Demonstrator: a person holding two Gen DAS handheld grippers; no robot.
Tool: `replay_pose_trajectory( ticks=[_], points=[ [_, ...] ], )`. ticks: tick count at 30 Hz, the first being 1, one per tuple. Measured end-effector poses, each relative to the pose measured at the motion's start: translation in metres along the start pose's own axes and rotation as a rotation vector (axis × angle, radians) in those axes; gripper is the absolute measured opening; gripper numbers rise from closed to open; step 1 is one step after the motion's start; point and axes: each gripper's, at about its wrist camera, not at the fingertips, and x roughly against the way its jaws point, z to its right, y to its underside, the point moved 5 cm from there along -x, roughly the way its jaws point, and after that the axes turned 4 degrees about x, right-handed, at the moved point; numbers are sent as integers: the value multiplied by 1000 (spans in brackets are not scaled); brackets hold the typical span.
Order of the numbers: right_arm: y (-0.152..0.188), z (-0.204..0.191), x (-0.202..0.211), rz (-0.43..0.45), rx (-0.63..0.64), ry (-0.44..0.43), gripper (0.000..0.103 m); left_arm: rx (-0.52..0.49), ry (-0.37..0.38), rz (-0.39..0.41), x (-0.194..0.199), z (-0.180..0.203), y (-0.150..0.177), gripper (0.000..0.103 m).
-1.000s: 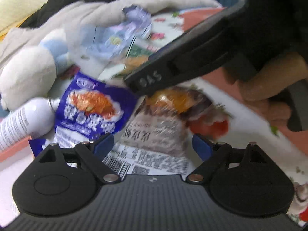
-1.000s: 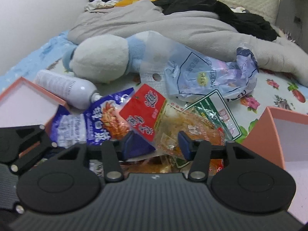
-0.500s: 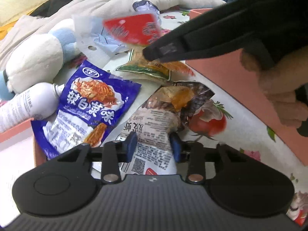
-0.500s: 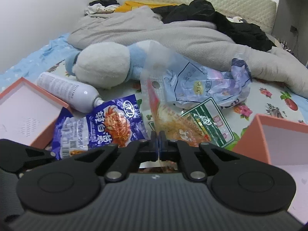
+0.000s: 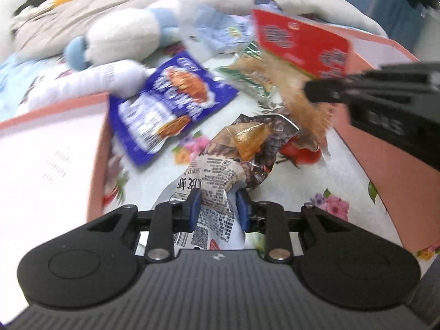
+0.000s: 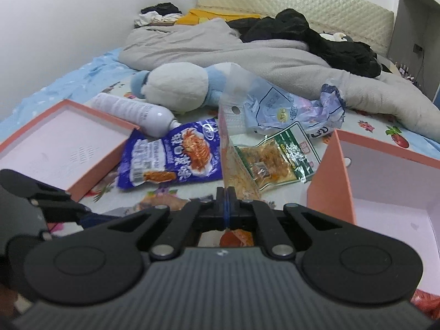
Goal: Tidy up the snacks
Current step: 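Grasp the printed clear bag with the left tool while the right tool lifts a flat snack pack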
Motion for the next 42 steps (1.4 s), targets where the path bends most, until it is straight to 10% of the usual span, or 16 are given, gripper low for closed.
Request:
replay_pose_trajectory(
  ticks=[25, 30, 34, 42],
  points=[
    [117, -71, 95, -105, -78, -148, 8, 306, -54, -22, 73, -31, 83, 33],
    [142, -78, 97, -143, -115, -227, 61, 338, -39, -33, 79, -37, 87, 51],
    [148, -77, 112, -129, -163, -259, 66, 326, -18, -33, 85, -38, 88, 86],
    [132, -63, 125, -38, -199, -160, 91, 192, 34, -31, 81, -32, 75, 92]
  ],
)
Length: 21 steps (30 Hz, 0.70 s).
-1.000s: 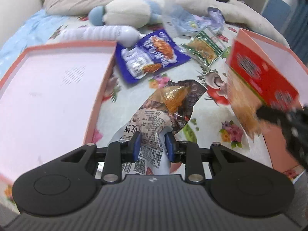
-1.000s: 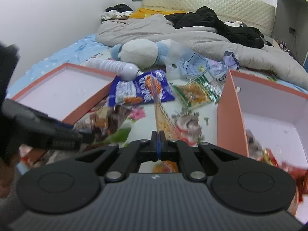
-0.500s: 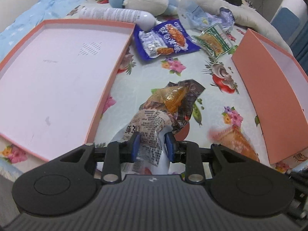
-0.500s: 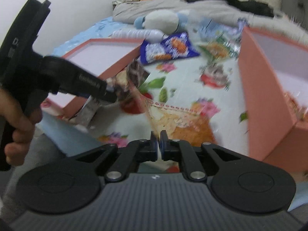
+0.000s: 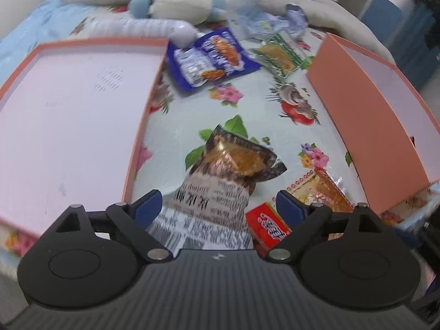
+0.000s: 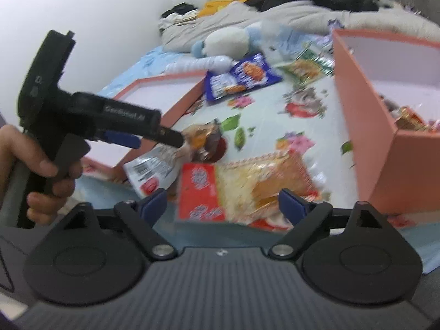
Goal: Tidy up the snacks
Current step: 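Grasp the printed clear bag with the left tool while the right tool lifts a flat snack pack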
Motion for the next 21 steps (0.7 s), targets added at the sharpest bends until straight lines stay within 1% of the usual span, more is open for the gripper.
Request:
replay_pose_trajectory(
  ticks=[2, 4, 6, 7, 11, 15, 17, 19, 20, 21],
  points=[
    [-1, -1, -12, -48, 36, 3, 91, -61, -24, 10, -7, 3, -4, 92],
    [-1, -4, -21, -80, 73, 13, 91, -116, -35, -2, -15, 4, -7, 92],
    [-4, -5, -27, -83, 81, 47, 91, -145, -15, -23, -23, 4, -8, 92],
    [-5, -4, -29, -85, 78, 64, 91, -154, 8, -37, -27, 4, -9, 92],
    [-7, 6, -43, -102, 47, 142, 91, -152, 37, -67, -40, 0, -9, 92],
    [-4, 14, -55, -123, 64, 209, 91, -140, 65, -71, -48, -3, -10, 91],
    [-2, 18, -61, -134, 65, 227, 91, -144, 60, -73, -52, -3, -9, 90],
    [2, 20, -68, -162, 64, 230, 91, -141, 63, -87, -56, -4, -5, 84],
    [5, 21, -72, -173, 64, 227, 91, -136, 67, -100, -60, -4, -2, 83],
    [7, 21, -74, -173, 71, 230, 92, -136, 65, -96, -61, -5, 2, 83]
  ],
)
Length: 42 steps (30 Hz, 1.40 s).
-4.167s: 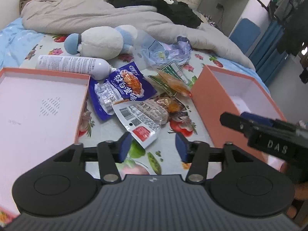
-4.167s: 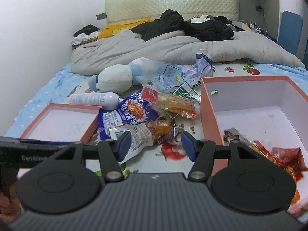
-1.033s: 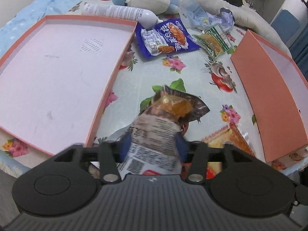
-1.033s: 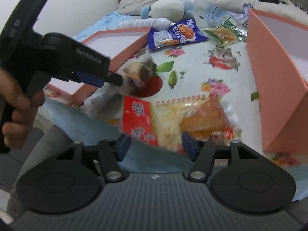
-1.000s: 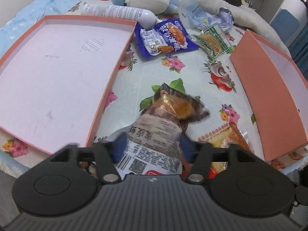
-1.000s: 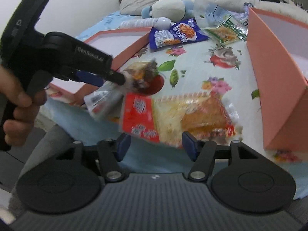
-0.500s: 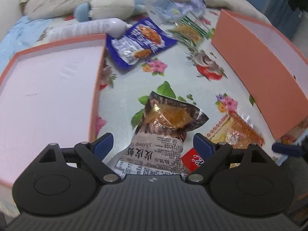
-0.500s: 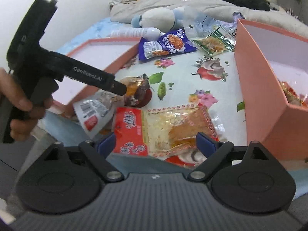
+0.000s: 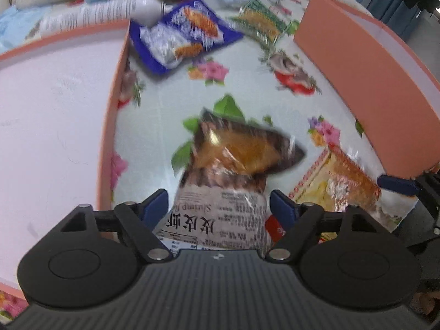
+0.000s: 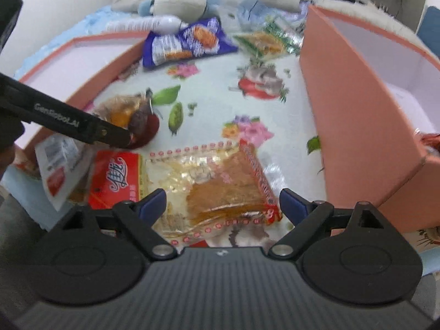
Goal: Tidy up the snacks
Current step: 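Grasp the printed clear bag with the left tool while the right tool lifts a flat snack pack, then carry both held snacks over the deeper pink box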
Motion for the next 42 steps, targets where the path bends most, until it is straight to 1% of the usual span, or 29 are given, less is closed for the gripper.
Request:
replay_pose_trajectory(
  ticks=[3, 5, 6, 8, 10, 11, 13, 18, 21, 24, 26, 28, 30, 37, 40, 42],
  points=[
    [4, -1, -7, 22, 29, -15, 93, -19, -13, 26, 0, 2, 4, 83],
    [4, 1, -9, 39, 8, -39, 93, -6, -16, 35, 0, 1, 5, 83],
    [4, 1, -10, 37, 16, -41, 93, -1, -19, 38, 0, 1, 5, 82],
    [3, -1, -10, 39, 31, -43, 89, -1, -38, 42, 2, 2, 6, 79],
    [1, -3, -10, 30, 30, -40, 83, -2, -54, 42, 3, 4, 7, 75],
    [1, -3, -10, 27, 29, -39, 82, 3, -57, 41, 4, 5, 7, 74],
    [0, -6, -10, 16, 29, -37, 78, 27, -49, 37, 5, 5, 7, 67],
    [-1, -15, -7, 2, 57, -51, 68, 91, -42, 38, 13, 7, 12, 63],
    [-1, -16, -3, 8, 25, -42, 62, 142, -40, 42, 22, 6, 14, 61],
    [-1, -16, 2, 21, -11, -31, 57, 182, -48, 67, 38, 5, 16, 61],
    [-2, -15, 8, 32, -31, -35, 54, 201, -52, 78, 49, 5, 17, 61],
    [-3, -14, 14, 42, -37, -33, 50, 191, -65, 90, 60, 9, 19, 61],
    [-4, -11, 20, 48, -62, -38, 49, 187, -76, 103, 71, 12, 21, 61],
    [-6, -5, 53, 96, -88, -21, 46, 231, -90, 147, 105, 23, 27, 61],
    [-9, 0, 73, 126, -113, -22, 45, 246, -83, 169, 120, 31, 27, 62],
    [-12, 3, 88, 148, -127, -4, 45, 248, -67, 191, 128, 39, 28, 62]
  ],
)
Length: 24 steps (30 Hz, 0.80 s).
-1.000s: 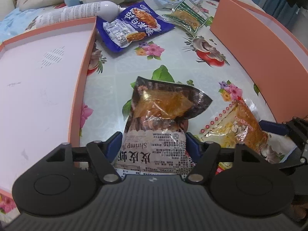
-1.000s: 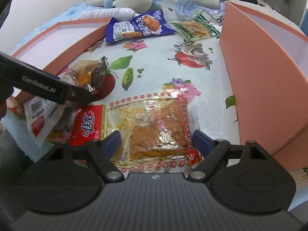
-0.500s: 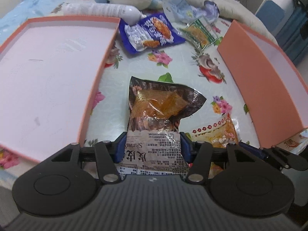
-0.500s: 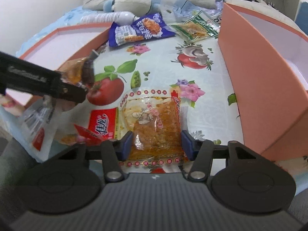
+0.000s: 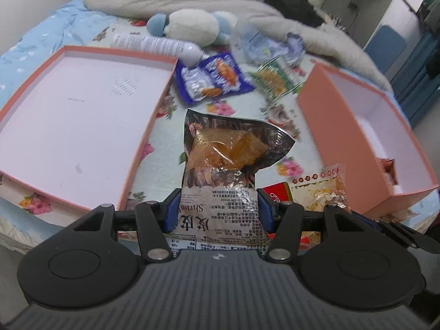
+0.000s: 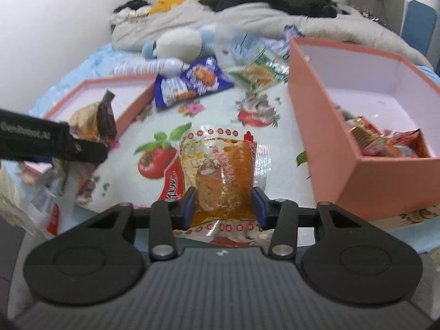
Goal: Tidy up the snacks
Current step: 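Carry both held snacks over the deeper pink box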
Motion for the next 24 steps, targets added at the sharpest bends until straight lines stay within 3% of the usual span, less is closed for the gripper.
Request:
replay_pose_trajectory(
  ticks=[7, 13, 24],
  points=[
    [-12, 18, 49, 60, -68, 43, 45, 1, 35, 31, 27, 27, 8, 62],
    [-11, 46, 92, 79, -123, 96, 45, -55, 86, 38, 49, 60, 16, 62],
    [-23, 88, 133, 139, -181, 146, 45, -128, 170, 40, 60, 115, 13, 62]
  ],
)
